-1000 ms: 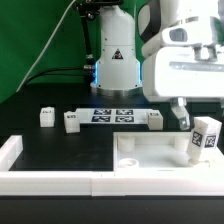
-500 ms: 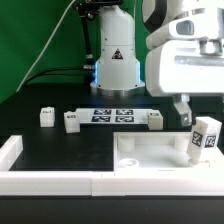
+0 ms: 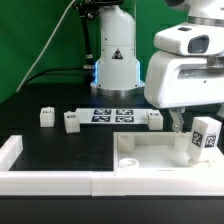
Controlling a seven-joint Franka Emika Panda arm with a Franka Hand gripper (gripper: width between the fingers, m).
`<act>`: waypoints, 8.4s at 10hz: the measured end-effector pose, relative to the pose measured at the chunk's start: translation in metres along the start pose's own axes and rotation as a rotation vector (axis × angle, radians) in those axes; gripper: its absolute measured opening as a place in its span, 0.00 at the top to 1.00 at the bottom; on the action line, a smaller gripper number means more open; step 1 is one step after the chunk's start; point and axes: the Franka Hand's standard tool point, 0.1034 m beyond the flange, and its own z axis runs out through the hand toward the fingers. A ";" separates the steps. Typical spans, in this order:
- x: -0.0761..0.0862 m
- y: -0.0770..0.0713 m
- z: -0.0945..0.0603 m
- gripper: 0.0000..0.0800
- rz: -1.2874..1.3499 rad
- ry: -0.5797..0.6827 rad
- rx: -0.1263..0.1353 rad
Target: Assemble one leg
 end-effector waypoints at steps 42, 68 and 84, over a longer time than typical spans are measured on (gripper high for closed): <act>0.005 -0.005 0.010 0.64 0.481 0.068 0.046; 0.007 -0.002 0.010 0.54 0.126 0.093 0.083; 0.007 -0.002 0.012 0.64 1.510 0.031 0.169</act>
Offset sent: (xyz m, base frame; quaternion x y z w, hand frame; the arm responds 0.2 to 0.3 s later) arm 0.0000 0.0000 0.0000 0.0000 0.0000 0.0000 1.0000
